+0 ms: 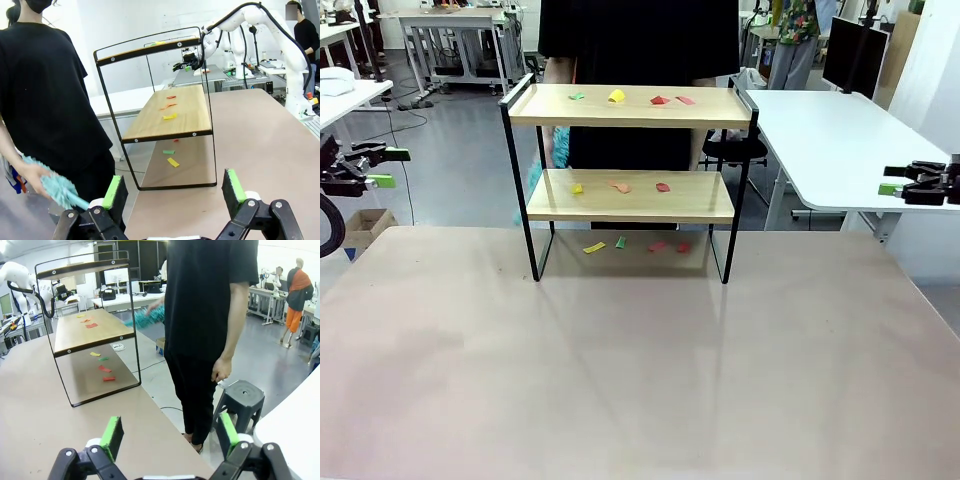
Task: Clean the shelf.
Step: Pick up the Duster handed by the human.
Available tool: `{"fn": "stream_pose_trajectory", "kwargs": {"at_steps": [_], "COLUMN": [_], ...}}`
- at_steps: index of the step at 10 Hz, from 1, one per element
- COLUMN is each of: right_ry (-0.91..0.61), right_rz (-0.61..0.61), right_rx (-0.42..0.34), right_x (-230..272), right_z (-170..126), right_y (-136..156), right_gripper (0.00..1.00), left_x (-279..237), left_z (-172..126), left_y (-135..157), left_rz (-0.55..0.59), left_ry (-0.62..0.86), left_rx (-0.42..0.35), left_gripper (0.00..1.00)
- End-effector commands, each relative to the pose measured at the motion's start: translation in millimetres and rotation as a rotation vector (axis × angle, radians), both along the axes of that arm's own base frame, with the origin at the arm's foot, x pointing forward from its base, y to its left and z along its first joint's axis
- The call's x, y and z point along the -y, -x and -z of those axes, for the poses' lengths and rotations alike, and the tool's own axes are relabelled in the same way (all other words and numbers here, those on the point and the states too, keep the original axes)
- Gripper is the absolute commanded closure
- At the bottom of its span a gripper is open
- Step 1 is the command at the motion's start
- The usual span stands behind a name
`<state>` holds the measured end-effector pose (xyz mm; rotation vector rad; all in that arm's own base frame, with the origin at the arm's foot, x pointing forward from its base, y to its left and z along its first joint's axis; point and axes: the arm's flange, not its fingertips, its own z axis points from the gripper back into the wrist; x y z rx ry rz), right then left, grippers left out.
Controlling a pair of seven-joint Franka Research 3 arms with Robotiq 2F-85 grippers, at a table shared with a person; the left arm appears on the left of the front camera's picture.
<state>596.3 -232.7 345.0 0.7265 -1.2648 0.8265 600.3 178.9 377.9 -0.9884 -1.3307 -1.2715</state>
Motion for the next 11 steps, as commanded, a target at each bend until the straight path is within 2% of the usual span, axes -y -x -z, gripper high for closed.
{"fn": "stream_pose_trajectory", "kwargs": {"at_steps": [1, 11], "right_ry": [0.001, 0.001], "right_rz": [-0.001, -0.001], "right_rx": [0.001, 0.001], "right_x": [-0.3, -0.3], "right_z": [-0.8, -0.8], "right_y": [-0.1, -0.1], "right_gripper": [0.0, 0.0], "left_x": [-0.1, -0.1], "left_z": [-0.4, -0.4], "left_y": [0.4, 0.4], "left_rz": [0.0, 0.0], "left_ry": [0.002, 0.002], "left_rx": [0.001, 0.001], "left_gripper": [0.0, 0.0]}}
